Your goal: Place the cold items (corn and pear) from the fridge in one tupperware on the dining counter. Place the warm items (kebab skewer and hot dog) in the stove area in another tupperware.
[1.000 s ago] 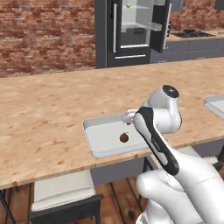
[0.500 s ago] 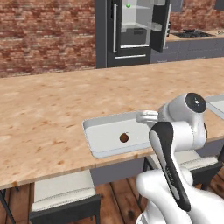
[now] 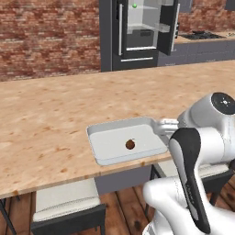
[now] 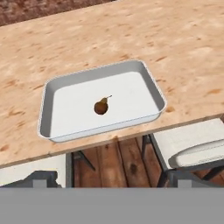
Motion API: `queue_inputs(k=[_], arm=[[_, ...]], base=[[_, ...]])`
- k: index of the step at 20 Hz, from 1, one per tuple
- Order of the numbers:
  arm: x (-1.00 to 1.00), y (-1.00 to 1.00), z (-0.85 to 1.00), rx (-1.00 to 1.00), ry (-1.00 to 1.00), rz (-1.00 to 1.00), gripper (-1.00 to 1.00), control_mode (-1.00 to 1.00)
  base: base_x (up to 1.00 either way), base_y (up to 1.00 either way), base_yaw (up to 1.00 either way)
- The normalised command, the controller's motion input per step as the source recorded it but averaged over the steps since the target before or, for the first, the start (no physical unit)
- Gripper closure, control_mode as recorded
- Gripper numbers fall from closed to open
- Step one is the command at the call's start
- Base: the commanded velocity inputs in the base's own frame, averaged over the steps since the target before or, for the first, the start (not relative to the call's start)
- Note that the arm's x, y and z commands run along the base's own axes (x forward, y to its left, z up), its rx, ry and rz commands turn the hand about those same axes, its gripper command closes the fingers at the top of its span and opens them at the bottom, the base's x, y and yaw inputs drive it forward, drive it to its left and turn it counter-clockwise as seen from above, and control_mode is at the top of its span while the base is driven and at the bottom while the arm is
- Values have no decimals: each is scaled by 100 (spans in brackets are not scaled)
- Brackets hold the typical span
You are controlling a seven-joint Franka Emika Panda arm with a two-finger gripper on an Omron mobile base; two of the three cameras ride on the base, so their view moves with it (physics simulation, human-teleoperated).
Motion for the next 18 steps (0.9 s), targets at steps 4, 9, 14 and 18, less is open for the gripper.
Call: queue_inputs(k=[4,9,14,18], arm=[[-45,0,-5,0,-3,0,-100,100],[0,0,0,0,0,0,-100,100],[0,0,0,0,0,0,-100,100],[0,0,0,0,0,0,-100,100]], base=[[-16,0,0],[-73,35,0],[-64,96,0],[-37,100,0]])
